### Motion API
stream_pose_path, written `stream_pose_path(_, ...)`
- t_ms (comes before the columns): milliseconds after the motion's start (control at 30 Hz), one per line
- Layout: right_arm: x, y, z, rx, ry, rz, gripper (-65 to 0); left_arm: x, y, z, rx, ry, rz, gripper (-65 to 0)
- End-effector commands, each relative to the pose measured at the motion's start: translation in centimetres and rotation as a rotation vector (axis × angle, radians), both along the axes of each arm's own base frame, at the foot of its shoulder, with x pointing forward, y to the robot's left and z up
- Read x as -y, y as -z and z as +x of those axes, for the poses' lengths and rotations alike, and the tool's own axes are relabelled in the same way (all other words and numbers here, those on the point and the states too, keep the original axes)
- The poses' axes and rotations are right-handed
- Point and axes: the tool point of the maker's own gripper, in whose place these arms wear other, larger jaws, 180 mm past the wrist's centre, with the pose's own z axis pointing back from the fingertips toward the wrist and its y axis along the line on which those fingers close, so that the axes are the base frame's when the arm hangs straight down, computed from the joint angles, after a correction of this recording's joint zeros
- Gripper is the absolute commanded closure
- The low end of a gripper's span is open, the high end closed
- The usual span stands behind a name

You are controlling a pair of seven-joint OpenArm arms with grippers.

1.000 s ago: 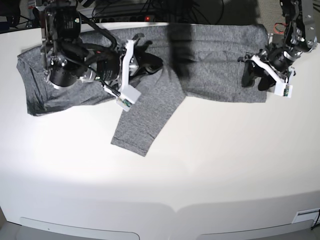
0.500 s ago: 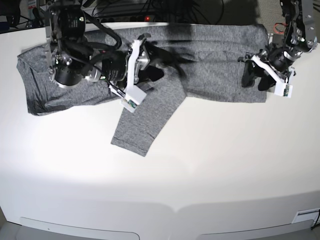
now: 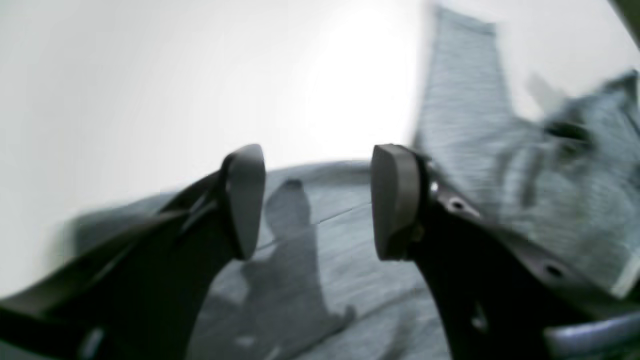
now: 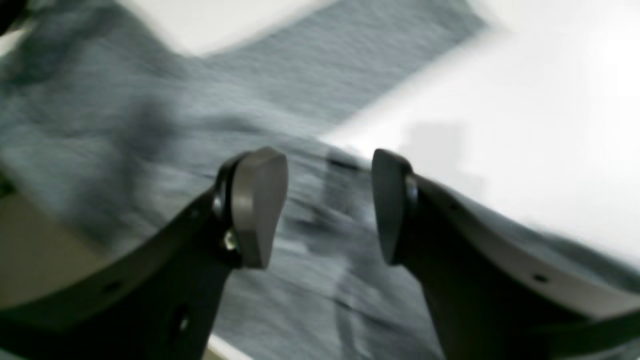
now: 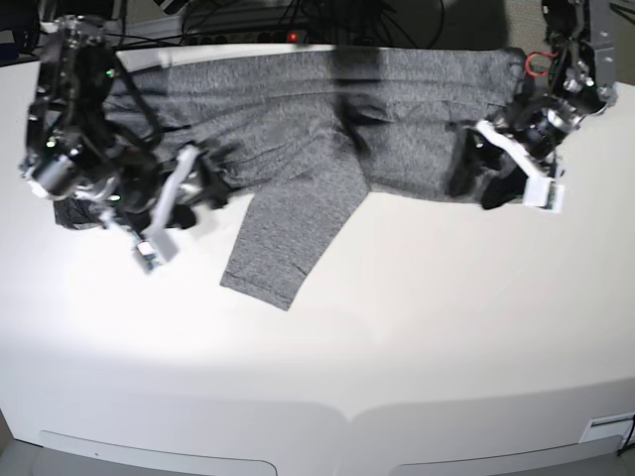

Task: Fold the T-shirt properly
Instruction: 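Move the left gripper to the sleeve and grasp it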

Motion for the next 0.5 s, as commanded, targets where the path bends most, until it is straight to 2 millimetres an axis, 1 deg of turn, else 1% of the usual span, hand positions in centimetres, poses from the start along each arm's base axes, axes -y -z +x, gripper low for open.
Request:
stream_pose_path(0,1.4,-1.6,0.9,0.062,0.023,-0.014,-31.5,1.5,-2.0,0.9,0.07,0.03,-0.032,-33.0)
stream_pose_path(100,6.4,-2.0,1.0,0.069,0.135,-0.072,-31.5,5.9,-1.9,1.6,0.074,0.091,-0.025,-33.0)
stream_pose_path(200,11.1,-1.1,0.3,0.025,0.247,-0.1,-31.5,9.7,-2.4,2.7,0.086,0.11,-0.015,-33.0)
stream_pose_path(333,16.3,1.8,-1.4,-0.091,0.395,-0.086,-31.5,14.1,-3.8,4.2,0.127,0.122,0.014,-33.0)
stream_pose_path(400,18.3,3.5,-2.5,-0.152,0.466,-0.063,-31.5,16.2,-4.2,4.7,0.144,0.135,0.027,-33.0)
stream_pose_path(467,19.6,5.2,-3.6,-0.206,0.524,-0.032,-31.5,18.3,-4.8,4.9,0.165,0.172,0.021,-33.0)
